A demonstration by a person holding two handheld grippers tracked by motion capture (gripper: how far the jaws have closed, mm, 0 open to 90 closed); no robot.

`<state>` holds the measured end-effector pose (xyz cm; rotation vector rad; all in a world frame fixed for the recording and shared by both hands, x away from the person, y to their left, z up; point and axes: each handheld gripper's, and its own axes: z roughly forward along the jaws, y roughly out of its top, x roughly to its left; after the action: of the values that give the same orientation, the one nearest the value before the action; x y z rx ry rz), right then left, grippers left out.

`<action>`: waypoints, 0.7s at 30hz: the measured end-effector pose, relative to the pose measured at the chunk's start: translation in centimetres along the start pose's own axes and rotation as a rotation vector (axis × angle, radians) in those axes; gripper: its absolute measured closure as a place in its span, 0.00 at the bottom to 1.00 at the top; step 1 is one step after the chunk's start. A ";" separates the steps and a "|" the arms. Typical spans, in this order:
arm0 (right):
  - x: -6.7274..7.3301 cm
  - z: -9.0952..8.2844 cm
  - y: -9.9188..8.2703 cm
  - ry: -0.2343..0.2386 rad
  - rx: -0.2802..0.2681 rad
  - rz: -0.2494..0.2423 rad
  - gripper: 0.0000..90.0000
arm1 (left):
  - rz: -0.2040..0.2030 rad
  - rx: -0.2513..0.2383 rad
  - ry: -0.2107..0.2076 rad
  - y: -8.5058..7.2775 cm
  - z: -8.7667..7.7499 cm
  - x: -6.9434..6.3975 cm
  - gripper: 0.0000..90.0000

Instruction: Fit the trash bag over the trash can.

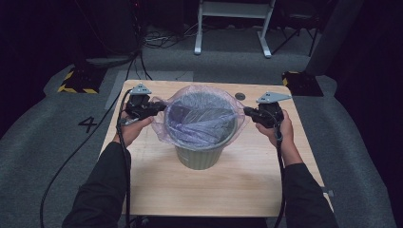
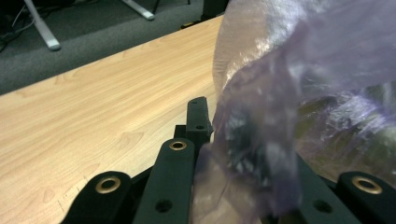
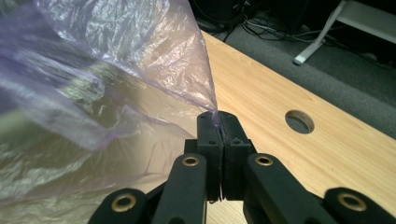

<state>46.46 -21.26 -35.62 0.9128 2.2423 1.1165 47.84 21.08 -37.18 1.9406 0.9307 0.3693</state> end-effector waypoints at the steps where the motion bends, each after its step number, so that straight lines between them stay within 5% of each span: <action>1: 0.0 0.1 -0.1 0.005 0.002 0.001 0.99 | -0.006 0.003 -0.003 -0.2 0.2 0.1 0.89; 7: -0.1 0.7 -1.4 0.012 0.020 0.012 0.98 | -0.013 -0.024 -0.036 -1.8 0.2 0.4 0.83; 11: 0.1 0.0 -1.8 -0.008 -0.032 0.000 0.82 | -0.018 -0.096 -0.036 -2.1 -1.7 0.0 0.56; 16: 0.3 -2.0 -1.1 -0.023 -0.104 -0.001 0.66 | 0.025 -0.197 -0.051 -2.2 -5.3 -0.9 0.33; 21: 0.8 -3.4 -1.0 -0.037 -0.093 -0.014 0.47 | 0.107 -0.222 -0.075 -3.0 -7.6 -2.6 0.29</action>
<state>43.41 -22.84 -34.64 0.8712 2.1445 1.1774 40.27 24.69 -35.38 1.7914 0.7083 0.4402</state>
